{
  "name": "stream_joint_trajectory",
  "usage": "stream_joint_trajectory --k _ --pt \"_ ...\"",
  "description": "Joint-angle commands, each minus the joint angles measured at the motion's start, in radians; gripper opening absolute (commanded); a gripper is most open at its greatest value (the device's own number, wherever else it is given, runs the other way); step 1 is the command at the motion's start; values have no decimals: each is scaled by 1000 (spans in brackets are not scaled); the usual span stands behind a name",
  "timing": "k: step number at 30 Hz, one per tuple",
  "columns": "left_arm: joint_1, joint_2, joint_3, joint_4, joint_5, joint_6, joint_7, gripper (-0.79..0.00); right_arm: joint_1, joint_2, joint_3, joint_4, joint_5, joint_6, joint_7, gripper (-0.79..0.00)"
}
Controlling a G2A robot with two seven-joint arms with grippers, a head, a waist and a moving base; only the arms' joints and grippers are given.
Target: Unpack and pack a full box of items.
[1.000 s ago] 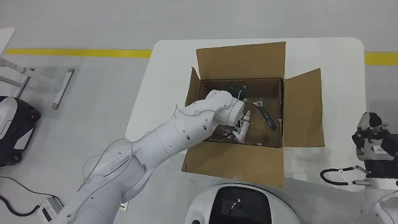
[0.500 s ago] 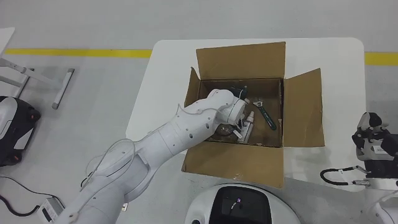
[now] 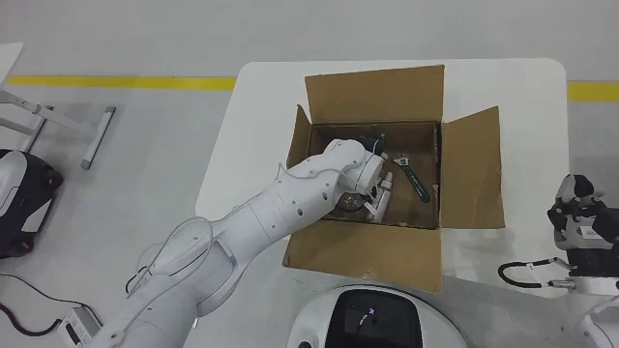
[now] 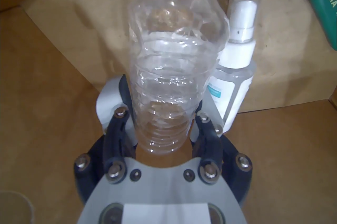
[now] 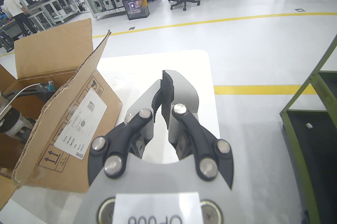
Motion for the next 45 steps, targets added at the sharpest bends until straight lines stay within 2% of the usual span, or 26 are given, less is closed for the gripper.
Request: stream_joint_trajectory --k 1,6,7,8,9,10,11,15,16,21,28,31,36,45 --pt "6 0 -3 -9 13 -6 4 -785 0 0 0 0 0 0 0 -785" --pt "29 5 -31 -50 30 7 20 -785 0 0 0 0 0 0 0 -785" --pt "34 7 -43 -64 26 12 16 -785 0 0 0 0 1 0 -1 -736" --pt "38 10 -57 -79 24 16 12 -785 0 0 1 -2 6 -1 -2 -570" --pt "43 14 -69 -95 30 18 7 -785 0 0 3 -7 10 -4 0 -459" --pt "48 18 -82 -114 36 18 -2 -785 0 0 7 -14 17 -11 2 -43" --pt "54 24 -95 -135 43 17 -15 -785 0 0 11 -21 26 -16 4 0" --pt "88 51 -164 -254 78 1 -78 -785 0 0 20 -51 98 -40 37 0" --pt "98 58 -183 -288 86 -2 -96 -785 -2 -1 18 -56 158 -52 56 0" --pt "156 86 -284 -434 107 -30 -140 -785 14 3 47 -98 349 -119 206 0" --pt "212 107 -393 -594 117 -63 -173 -785 43 13 55 -120 565 -177 415 0" --pt "227 113 -434 -628 133 -62 -172 -785 68 17 38 -100 583 -169 490 0" --pt "243 115 -496 -639 93 -54 -164 -785 68 17 38 -100 583 -169 490 0" --pt "243 114 -498 -638 93 -53 -163 -785 64 19 22 -84 556 -161 499 0"
